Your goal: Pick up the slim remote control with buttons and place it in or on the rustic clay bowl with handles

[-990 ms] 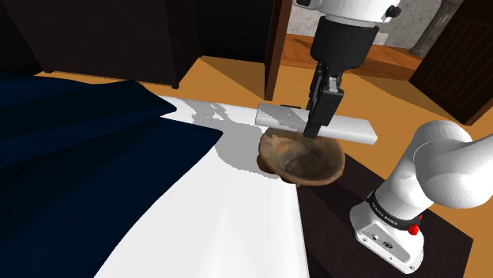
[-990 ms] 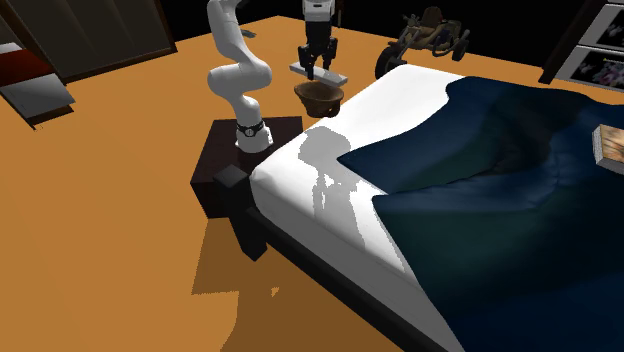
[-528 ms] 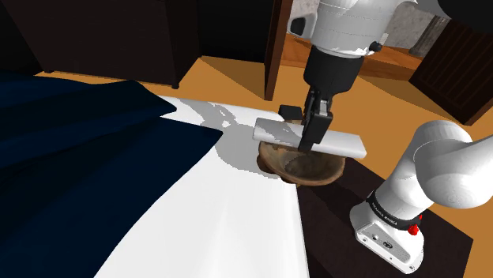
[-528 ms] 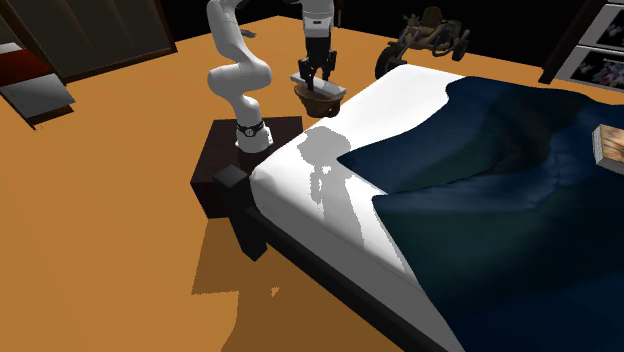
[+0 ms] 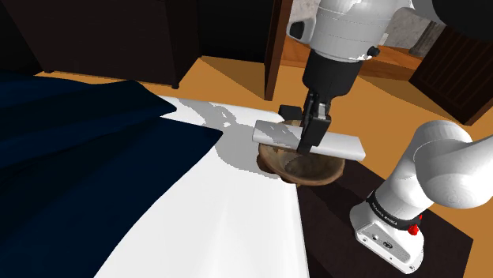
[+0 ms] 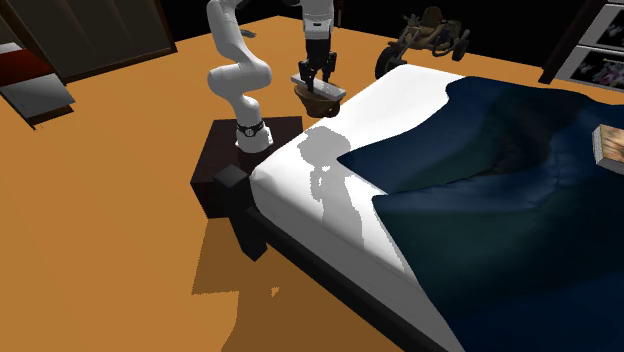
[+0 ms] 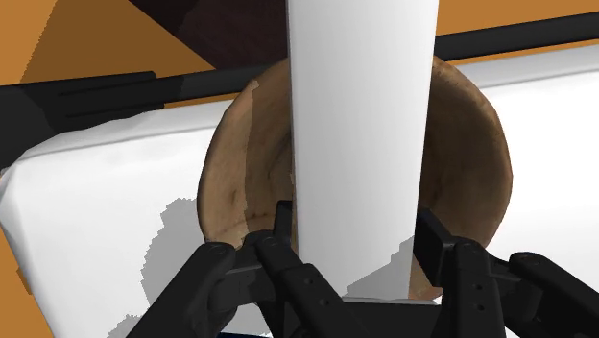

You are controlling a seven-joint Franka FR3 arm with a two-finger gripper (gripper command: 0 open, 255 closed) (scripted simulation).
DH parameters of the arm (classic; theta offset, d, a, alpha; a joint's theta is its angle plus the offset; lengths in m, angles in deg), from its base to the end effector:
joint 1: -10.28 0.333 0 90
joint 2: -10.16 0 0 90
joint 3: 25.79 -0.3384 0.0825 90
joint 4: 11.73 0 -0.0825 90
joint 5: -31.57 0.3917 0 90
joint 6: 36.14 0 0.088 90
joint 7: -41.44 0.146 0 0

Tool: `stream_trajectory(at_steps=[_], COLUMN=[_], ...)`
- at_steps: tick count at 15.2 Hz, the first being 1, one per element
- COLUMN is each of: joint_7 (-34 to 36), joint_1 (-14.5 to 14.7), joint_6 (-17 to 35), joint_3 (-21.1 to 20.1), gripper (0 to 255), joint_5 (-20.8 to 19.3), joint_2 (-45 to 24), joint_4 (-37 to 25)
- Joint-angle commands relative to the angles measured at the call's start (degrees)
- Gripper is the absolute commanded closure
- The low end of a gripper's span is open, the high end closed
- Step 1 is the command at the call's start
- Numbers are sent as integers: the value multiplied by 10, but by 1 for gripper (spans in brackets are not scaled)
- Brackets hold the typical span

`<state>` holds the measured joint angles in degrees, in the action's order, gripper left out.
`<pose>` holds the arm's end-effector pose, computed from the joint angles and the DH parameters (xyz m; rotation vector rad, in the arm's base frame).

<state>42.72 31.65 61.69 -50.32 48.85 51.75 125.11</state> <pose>0.1988 0.2908 0.5169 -2.9640 -0.9799 0.0048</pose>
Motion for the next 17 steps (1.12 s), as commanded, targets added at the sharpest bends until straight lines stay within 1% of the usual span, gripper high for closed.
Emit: stream_trajectory(at_steps=[1, 6, 10, 17], joint_7=[0, 0, 5, 5], joint_1=[0, 0, -7, -7], joint_6=[0, 0, -68, -68], joint_3=[-1, 0, 15, 15], gripper=[0, 0, 0, 0], joint_5=[1, 0, -14, -14], joint_2=[-1, -1, -11, -11], joint_4=[2, 2, -76, -76])
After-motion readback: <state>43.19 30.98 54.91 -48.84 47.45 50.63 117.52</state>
